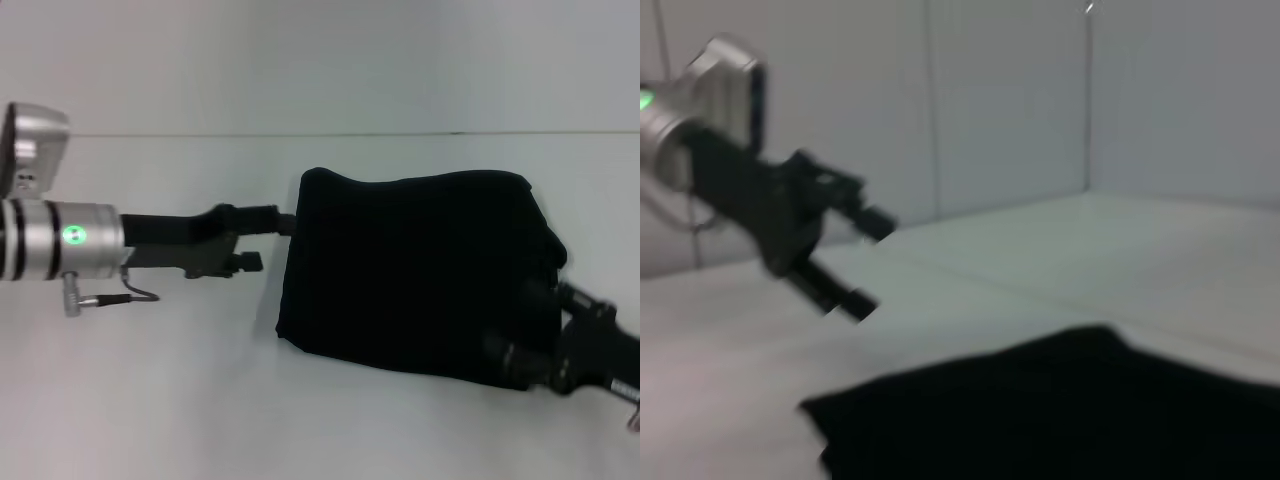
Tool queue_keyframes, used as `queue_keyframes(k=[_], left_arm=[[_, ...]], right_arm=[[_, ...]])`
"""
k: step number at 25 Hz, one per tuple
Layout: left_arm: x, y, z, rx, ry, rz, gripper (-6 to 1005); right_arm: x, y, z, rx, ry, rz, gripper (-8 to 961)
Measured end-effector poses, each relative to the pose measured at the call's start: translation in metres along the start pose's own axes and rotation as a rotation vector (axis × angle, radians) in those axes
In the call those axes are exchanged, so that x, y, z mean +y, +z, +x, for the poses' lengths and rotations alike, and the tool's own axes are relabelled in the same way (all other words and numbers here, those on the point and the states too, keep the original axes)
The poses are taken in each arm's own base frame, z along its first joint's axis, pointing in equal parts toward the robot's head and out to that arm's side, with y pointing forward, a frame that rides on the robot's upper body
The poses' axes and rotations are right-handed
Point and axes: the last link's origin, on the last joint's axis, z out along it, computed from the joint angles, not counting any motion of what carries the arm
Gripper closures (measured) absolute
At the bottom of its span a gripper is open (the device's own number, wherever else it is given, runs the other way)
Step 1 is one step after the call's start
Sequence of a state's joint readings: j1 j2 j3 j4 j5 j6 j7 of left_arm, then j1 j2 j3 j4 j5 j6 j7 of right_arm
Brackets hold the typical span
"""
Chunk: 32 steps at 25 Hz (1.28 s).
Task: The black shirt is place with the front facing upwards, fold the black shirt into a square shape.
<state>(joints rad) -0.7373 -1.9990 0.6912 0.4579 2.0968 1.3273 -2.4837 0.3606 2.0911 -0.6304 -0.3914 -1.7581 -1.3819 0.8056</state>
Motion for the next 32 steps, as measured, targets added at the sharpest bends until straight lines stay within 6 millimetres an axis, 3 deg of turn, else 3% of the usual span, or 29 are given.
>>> queue_keyframes(k=[13, 32], left_arm=[[-0.003, 0.041, -0.003, -0.010, 0.053, 0.144, 157], [0.007, 0.069, -0.012, -0.024, 0.113, 0.169, 235]], right_arm=[[0.010, 0.004, 0.011, 0.044, 0.005, -0.031, 38], [0.012, 0.002, 0.010, 0.028, 0.013, -0.036, 38]])
